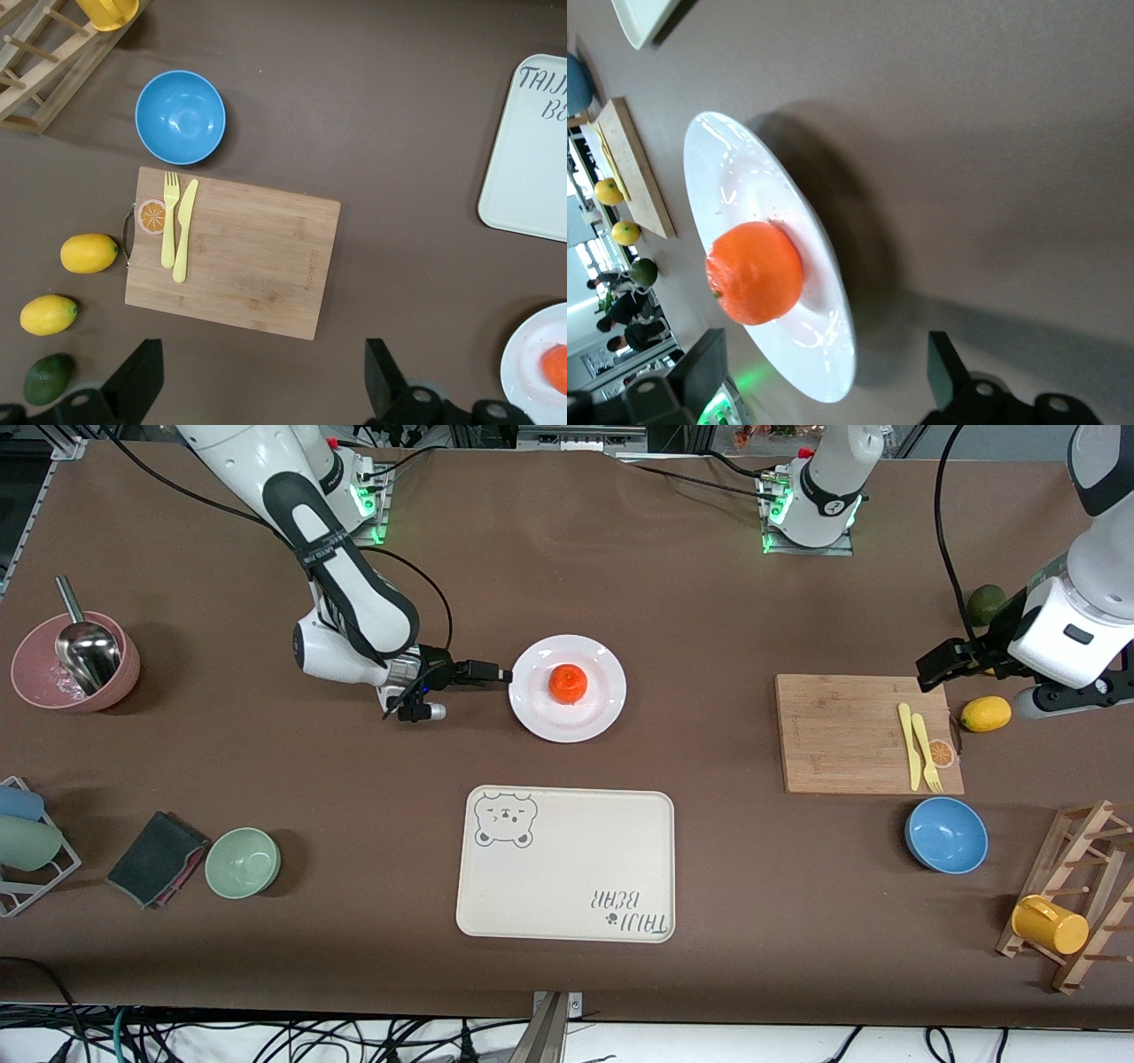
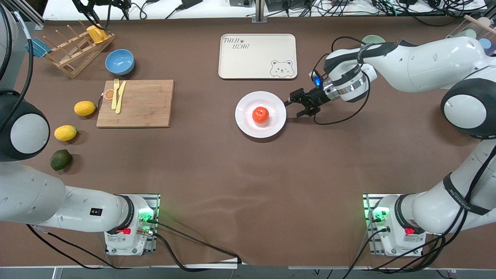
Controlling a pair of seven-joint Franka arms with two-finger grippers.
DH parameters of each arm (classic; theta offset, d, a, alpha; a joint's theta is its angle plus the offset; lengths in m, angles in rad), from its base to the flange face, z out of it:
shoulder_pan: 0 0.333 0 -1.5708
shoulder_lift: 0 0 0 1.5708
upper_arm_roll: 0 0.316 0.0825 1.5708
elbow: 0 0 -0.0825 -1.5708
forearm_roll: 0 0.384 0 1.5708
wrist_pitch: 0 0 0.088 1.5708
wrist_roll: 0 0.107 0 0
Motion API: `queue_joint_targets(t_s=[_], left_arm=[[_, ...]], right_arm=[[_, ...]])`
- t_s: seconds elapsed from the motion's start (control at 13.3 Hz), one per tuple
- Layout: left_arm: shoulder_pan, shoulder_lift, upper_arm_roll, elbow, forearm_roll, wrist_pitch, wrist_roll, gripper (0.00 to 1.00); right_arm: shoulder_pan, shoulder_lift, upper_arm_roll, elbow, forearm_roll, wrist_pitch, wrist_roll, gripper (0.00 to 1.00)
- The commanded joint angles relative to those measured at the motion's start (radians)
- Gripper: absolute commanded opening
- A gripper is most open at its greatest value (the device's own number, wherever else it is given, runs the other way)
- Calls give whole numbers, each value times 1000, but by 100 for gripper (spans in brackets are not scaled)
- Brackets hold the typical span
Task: Place orange and plate with both arms
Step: 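Grasp the plate rim with the right gripper while the left gripper withdraws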
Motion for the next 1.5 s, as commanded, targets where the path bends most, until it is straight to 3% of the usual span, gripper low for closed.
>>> queue_joint_targets(t_s=[0.0, 0.45, 0.53, 0.67, 0.75, 0.9, 1.43], left_arm=[[-17, 0, 18, 14, -7, -22, 14, 100], [69, -32, 24, 14, -73, -99, 27, 100], [80, -35, 23, 11, -76, -103, 27, 100], [83, -40, 23, 8, -78, -109, 27, 100], [83, -38, 23, 7, -78, -115, 27, 100], [83, -38, 23, 3, -78, -119, 27, 100], [83, -38, 23, 2, -76, -134, 27, 100]], right_arm=[[2, 30, 12, 16, 51, 13, -81, 100], [61, 71, 12, 78, 74, 36, -84, 99], [65, 77, 12, 84, 72, 41, -90, 91], [67, 88, 12, 90, 69, 39, -173, 48], [65, 94, 10, 91, 69, 41, -204, 22], [58, 120, 9, 111, 61, 33, -282, 0], [13, 151, 6, 193, 58, 15, -351, 0]])
